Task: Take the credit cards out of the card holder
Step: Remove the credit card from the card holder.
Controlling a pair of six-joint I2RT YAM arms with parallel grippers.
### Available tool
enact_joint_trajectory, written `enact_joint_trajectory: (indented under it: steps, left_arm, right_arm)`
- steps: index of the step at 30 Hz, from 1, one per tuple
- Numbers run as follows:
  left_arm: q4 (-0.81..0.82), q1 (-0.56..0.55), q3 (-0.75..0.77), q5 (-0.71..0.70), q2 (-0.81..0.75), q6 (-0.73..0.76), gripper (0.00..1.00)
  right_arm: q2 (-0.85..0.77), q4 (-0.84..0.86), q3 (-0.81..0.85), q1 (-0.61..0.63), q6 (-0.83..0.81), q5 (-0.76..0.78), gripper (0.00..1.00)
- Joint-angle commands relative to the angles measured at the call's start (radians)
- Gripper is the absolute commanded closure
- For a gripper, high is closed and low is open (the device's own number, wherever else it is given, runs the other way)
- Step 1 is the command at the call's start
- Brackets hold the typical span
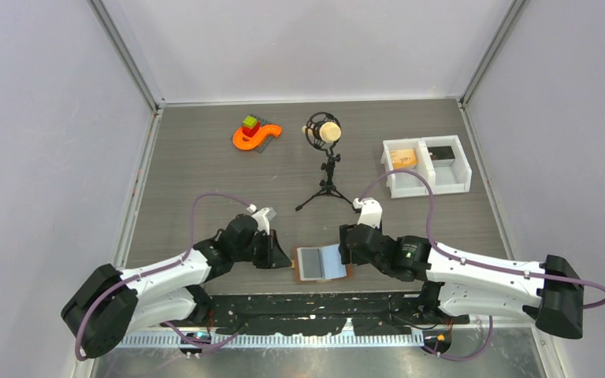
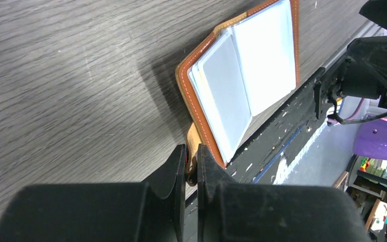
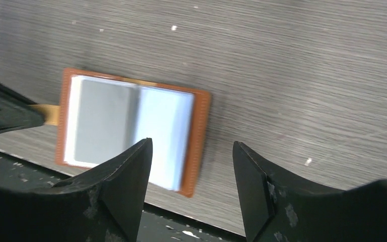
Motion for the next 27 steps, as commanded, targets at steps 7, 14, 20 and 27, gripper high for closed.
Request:
enact_joint_trajectory:
  steps: [7, 14, 20, 27]
  left_arm:
    - [-0.035, 0.001, 0.076, -0.006, -0.011, 0.028, 1.00]
    - [0.034, 0.001, 0.054, 0.030, -0.009, -0.011, 1.00]
    - [0.052, -0.001, 0.046, 0.041, -0.009, -0.021, 1.00]
    - [0.058, -0.001, 0.044, 0.048, -0.004, -0.018, 1.00]
  right_arm:
    - [-0.050, 0.097, 0.014, -0.009, -0.038, -0.046, 0.34]
    - [0.127, 0.254, 0.048, 0.018, -0.034, -0.174, 0.29]
    - [0.271, 0.358, 0.062, 0.042, 0.010, -0.232, 0.26]
    - [0.344, 0.383, 0.069, 0.049, 0.030, -0.236, 0.27]
